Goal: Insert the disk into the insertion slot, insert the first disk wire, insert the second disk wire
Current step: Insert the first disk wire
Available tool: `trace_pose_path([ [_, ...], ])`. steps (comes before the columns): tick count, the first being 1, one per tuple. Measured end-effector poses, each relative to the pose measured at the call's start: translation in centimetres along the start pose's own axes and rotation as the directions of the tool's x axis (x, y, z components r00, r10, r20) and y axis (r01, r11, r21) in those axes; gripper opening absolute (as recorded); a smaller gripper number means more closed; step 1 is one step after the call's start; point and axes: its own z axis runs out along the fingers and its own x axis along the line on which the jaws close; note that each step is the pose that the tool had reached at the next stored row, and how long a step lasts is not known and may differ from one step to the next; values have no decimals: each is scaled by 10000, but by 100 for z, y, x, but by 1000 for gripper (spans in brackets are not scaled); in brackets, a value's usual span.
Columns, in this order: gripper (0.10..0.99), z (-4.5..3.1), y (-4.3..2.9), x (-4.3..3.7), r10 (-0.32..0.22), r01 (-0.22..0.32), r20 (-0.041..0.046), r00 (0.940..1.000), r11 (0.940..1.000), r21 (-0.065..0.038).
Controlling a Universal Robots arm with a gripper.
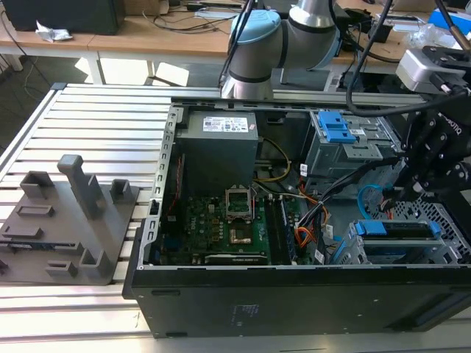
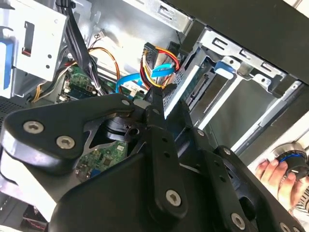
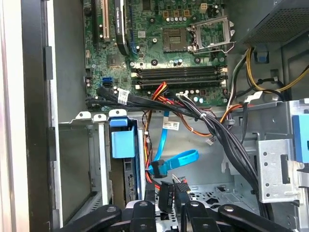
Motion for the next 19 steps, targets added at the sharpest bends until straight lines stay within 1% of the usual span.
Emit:
trace_pose_path([
  [1, 302, 11, -1, -1, 49, -49, 1, 10000, 10000, -1],
  [3, 302, 57, -8, -2, 270, -270, 11, 9996, 9996, -4],
  [8, 302, 60, -9, -2, 273, -273, 9, 9996, 9996, -3],
  [9, 286, 60, -8, -2, 273, -273, 8, 9996, 9996, -3],
  [11, 169, 60, -9, -2, 274, -274, 8, 9996, 9996, -3],
  [15, 169, 61, -9, 4, 273, -273, 10, 9996, 9996, -3],
  [18, 169, 62, -18, 105, 273, -273, 7, 9996, 9996, -3],
  [19, 169, 63, -23, 161, 273, -273, 7, 9996, 9996, -3],
])
